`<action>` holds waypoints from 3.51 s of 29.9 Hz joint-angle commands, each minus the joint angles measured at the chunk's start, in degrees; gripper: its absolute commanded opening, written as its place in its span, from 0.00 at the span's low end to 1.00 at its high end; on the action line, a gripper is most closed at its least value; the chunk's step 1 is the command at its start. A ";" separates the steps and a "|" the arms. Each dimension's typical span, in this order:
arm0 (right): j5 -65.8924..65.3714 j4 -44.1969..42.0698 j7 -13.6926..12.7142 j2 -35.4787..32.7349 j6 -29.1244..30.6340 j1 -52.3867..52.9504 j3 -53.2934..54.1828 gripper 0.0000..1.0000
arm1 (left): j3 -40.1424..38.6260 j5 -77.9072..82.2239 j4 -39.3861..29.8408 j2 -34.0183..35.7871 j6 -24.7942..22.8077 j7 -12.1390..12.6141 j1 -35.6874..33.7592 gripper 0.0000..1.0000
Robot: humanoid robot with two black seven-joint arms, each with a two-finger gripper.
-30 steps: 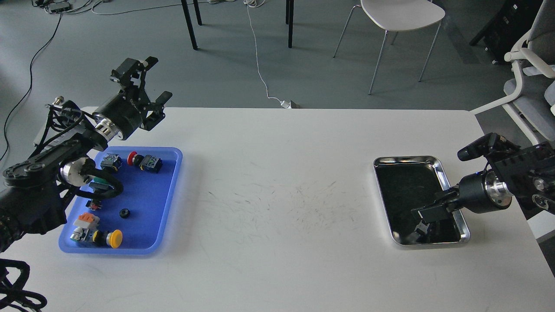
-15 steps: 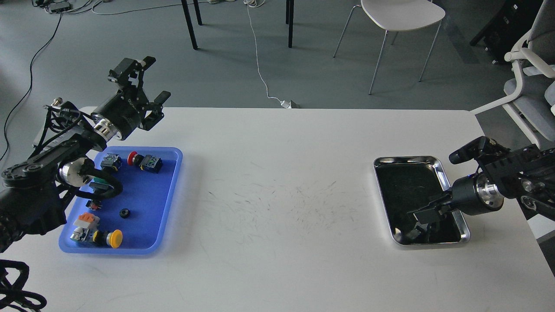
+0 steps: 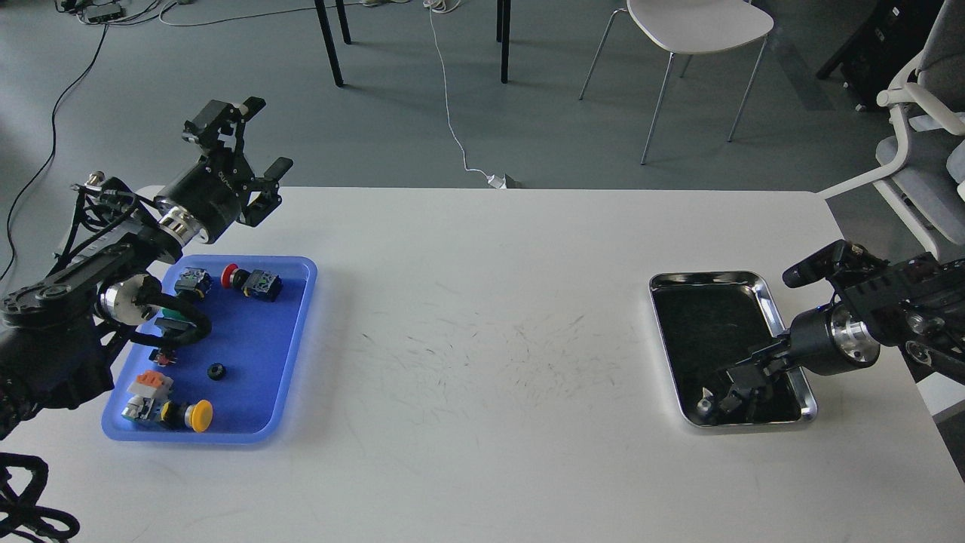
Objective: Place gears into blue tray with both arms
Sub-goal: 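Lower the right gripper onto the black part in the metal tray, then close the right gripper on the black part in the metal tray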
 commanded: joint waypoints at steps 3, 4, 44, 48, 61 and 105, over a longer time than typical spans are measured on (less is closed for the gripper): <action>0.00 -0.12 0.00 1.06 0.00 0.08 -0.88 0.65 | 0.00 -0.16 -0.01 0.07 0.00 0.00 -0.02 0.99; 0.00 -0.12 0.00 1.06 0.00 0.08 -0.97 0.64 | 0.00 -0.16 -0.01 0.15 0.00 0.00 -0.02 0.99; 0.53 0.84 0.00 1.94 0.00 7.38 -7.21 0.44 | 0.00 -0.33 0.52 0.59 0.00 0.00 0.42 0.99; 0.27 1.73 0.00 1.94 0.00 7.64 -7.39 0.44 | 0.09 -0.25 0.52 0.59 0.00 0.00 0.50 0.99; 0.18 3.75 0.00 1.24 0.00 7.82 -9.93 0.49 | 0.00 -0.25 1.05 0.51 0.00 0.00 0.86 0.99; -0.09 1.02 0.00 1.94 0.00 7.90 -11.69 0.49 | 0.00 -0.69 1.05 0.51 0.00 0.00 1.56 0.99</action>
